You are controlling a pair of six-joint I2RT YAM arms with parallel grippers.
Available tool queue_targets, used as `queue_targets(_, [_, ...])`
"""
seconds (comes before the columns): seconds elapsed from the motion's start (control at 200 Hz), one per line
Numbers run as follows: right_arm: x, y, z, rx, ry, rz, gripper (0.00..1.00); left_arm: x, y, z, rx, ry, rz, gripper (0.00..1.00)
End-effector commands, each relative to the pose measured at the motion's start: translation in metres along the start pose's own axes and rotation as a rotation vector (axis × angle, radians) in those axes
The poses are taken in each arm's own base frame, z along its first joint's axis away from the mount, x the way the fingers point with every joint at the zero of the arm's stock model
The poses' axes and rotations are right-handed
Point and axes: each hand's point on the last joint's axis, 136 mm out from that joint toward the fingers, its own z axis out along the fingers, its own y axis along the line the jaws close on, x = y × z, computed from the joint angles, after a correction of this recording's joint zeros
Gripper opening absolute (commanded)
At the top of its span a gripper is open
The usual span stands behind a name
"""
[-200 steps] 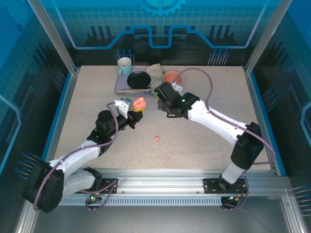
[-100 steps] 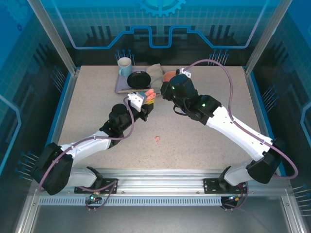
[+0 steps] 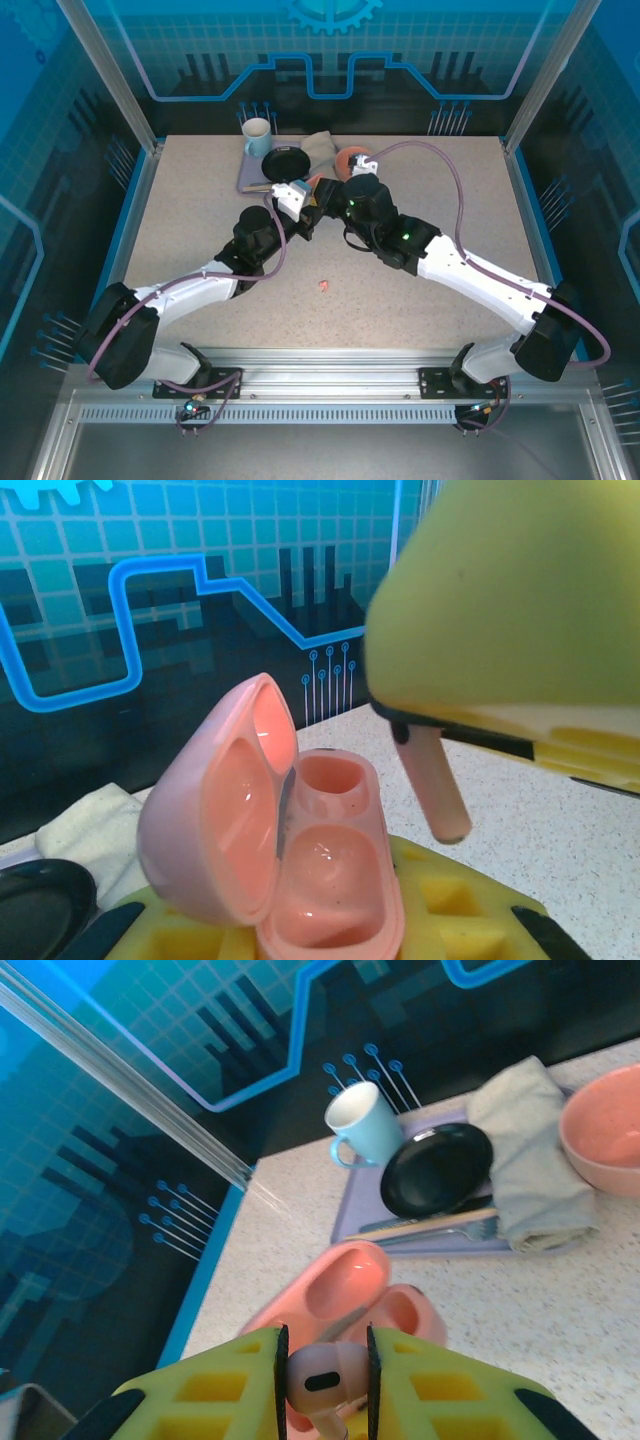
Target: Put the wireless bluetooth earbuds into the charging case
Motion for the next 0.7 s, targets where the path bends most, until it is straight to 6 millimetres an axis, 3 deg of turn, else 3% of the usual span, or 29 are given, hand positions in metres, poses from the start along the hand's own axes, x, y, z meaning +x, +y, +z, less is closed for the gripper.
queue_targets(0.0, [-0.013,0.022,-0.006,-0.086,-0.066,0.018,0.25,-0.028,-0.001,0.003,-0.004,-0.075,0.017,0.0])
queue_targets(0.695, [0.004,0.01,0.011,-0.058,-0.045,0.067,0.23,-0.048,-0.002,0.0,0.005,-0.14,-0.048,0.0])
